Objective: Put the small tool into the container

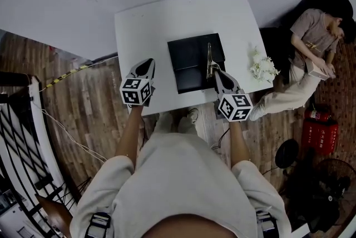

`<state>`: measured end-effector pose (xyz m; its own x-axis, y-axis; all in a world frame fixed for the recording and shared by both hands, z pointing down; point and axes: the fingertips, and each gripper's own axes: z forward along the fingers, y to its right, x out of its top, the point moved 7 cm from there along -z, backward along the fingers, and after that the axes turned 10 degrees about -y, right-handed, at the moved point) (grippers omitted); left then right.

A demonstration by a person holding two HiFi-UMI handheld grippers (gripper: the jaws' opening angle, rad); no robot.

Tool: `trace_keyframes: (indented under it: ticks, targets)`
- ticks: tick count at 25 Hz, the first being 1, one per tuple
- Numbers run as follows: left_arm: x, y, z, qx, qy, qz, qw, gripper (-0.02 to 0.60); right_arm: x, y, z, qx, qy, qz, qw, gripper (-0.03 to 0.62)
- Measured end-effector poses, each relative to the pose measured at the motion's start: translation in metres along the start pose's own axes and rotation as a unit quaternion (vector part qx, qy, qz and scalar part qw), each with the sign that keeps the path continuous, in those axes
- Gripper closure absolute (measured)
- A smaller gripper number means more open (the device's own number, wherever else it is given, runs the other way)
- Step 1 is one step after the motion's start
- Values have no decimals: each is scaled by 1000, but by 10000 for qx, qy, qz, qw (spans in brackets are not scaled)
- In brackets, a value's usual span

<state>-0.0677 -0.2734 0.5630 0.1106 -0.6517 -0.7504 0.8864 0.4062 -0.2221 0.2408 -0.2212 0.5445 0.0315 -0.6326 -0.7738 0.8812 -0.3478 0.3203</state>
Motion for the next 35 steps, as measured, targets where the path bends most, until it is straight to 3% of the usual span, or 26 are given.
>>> trace_keyframes:
  ticks: [10, 18, 23, 27, 32, 35]
  targets:
    - [-14, -12, 5, -220, -80, -61, 9997, 569, -14, -32, 18, -169, -563, -1123, 9919, 591]
    - [-28, -14, 6, -278, -157, -137, 9994, 569, -26, -51, 26, -112, -1122, -2507, 9615, 591]
    - [-33, -12, 3, -272, -168, -178, 9993, 569, -32, -59, 29, -145, -1423, -3493, 9260, 591]
    - [-35, -11, 4, -271, -174, -185, 9993, 569, -36, -63, 34, -195, -1644, -4369, 8841, 591]
    - [-37, -7, 4, -258, -181, -193, 9993, 569, -42, -64, 36, -187, -1795, -5092, 8415, 591]
    - [-39, -5, 7, -253, -212, -199, 9993, 569, -47, -63, 38, -139, -1887, -5578, 8081, 591]
